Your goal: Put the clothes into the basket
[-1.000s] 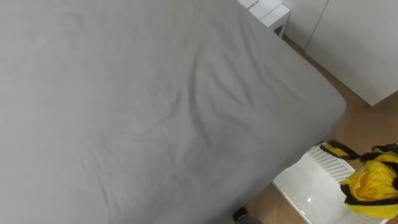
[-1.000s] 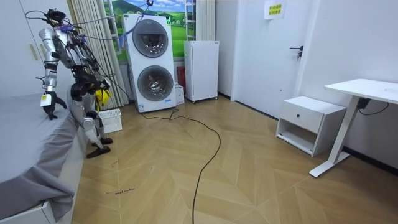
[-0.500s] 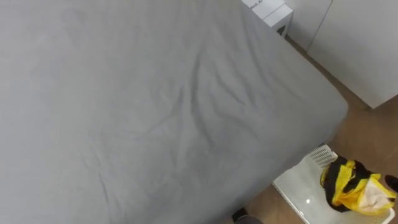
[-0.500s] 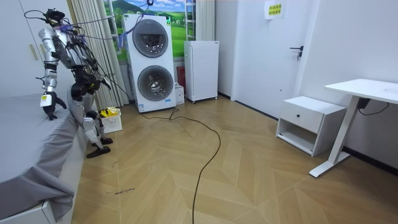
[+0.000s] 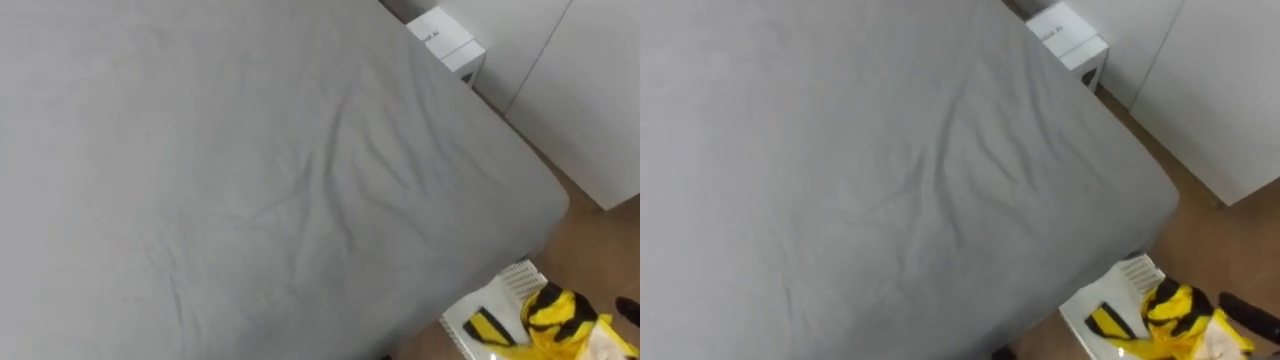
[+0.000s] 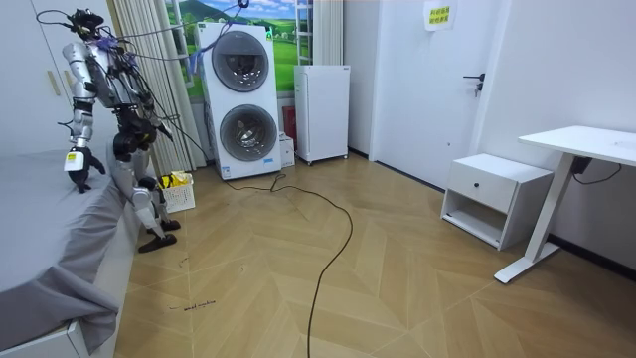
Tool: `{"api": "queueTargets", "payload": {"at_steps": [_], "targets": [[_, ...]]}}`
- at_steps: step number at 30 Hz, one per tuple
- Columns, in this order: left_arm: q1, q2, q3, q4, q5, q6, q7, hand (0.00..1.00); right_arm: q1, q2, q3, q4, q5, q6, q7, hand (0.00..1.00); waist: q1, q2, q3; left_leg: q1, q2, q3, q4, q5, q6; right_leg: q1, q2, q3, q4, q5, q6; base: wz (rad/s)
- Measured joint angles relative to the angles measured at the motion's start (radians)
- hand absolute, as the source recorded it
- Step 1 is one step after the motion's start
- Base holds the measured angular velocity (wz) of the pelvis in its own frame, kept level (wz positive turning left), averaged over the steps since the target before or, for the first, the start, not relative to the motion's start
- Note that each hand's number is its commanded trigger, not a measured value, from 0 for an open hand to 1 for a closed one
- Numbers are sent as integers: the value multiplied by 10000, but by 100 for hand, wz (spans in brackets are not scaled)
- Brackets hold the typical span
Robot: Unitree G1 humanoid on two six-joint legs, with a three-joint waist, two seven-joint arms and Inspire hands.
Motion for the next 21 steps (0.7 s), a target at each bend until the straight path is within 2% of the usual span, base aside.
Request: {"api": "queueTargets", "payload": {"at_steps": [1,3,5,6,8,10,11,14,17,21], "targets": [[86,34,63,-227,123,1,-5,0,188,27,25,-8,35,22,66,0,101,-134,7,139,-24,-117,-59,11,-17,154,-13,-64,-35,-19,-4,25],[217,65,172,-470,298,0,6,0,364,149,103,-73,87,46,78,0,236,-269,-17,350,-33,-201,-152,29,-32,413,-22,-153,-138,-27,-10,19],[275,73,375,-489,310,-103,59,0,704,412,148,-83,346,43,120,0,425,-498,-62,622,-13,-310,-181,33,-39,888,-67,-478,-456,14,-50,24],[314,63,433,-491,319,-161,91,0,750,504,161,-81,398,45,133,0,434,-528,-88,708,-15,-358,-228,40,-50,1024,-80,-575,-544,21,-60,40],[337,29,536,-532,524,-210,240,0,1120,984,221,-50,499,63,266,0,525,-697,-189,1017,-9,-519,-328,59,-73,1621,-85,-851,-979,69,-65,44],[336,-1,611,-616,728,-243,276,0,1216,1309,222,60,544,161,447,0,650,-767,-201,1224,-24,-709,-365,59,-73,1986,-115,-1063,-1209,136,-115,33],[345,-45,757,-643,734,-267,276,0,1217,1495,237,88,541,262,554,0,705,-849,-173,1359,-40,-779,-403,59,-73,2159,-115,-1095,-1255,155,-152,29],[351,-150,917,-718,918,-268,356,0,1261,1990,693,82,434,372,892,0,869,-947,-204,1605,-38,-817,-466,58,-76,2499,-137,-1293,-1378,137,-147,16],[288,-420,957,-712,979,-321,578,0,1395,2299,1263,169,157,580,1275,0,1020,-979,-217,1776,-83,-1037,-477,63,-83,2797,-165,-1469,-1511,82,-54,20],[281,-535,969,-591,977,-634,695,0,1530,2505,1899,573,-113,700,1661,0,1167,-1071,-185,1980,-144,-1274,-504,68,-85,3108,-273,-1852,-1534,18,-79,20]]}}
